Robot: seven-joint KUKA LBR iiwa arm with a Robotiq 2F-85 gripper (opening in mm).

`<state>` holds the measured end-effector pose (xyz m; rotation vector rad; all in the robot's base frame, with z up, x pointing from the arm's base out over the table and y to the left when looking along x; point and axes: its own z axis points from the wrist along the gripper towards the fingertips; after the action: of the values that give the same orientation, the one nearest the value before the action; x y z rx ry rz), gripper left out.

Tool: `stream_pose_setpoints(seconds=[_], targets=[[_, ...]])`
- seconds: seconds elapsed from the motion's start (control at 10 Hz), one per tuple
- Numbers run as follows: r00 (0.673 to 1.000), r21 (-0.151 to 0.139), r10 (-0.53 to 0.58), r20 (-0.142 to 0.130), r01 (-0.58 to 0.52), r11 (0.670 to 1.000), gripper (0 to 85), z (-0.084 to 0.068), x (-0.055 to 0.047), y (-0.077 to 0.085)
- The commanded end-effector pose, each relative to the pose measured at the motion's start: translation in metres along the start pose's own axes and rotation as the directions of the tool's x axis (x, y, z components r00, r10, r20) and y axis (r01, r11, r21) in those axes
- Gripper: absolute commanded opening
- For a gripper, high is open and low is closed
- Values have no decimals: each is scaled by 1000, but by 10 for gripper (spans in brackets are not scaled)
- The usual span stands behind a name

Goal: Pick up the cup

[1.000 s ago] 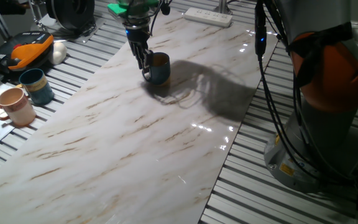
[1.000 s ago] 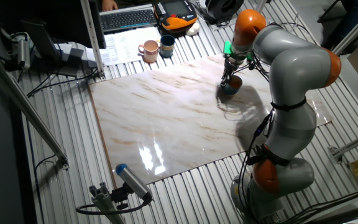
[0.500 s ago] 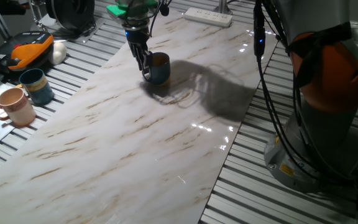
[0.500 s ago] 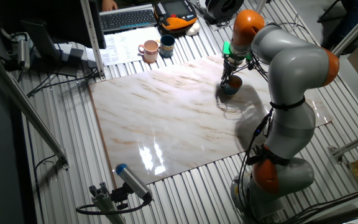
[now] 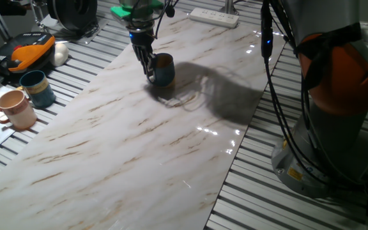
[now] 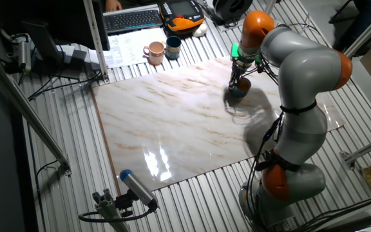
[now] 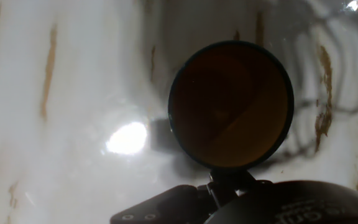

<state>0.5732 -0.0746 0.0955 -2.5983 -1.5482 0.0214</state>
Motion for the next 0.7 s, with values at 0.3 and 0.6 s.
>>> stream_pose_setpoints(seconds=[0.3,0.6], targets=[[999,-8,-41,9,41,999,0,-12,-4,-5],[995,-31,-101,8,102,994,0,-22,-4,-9]])
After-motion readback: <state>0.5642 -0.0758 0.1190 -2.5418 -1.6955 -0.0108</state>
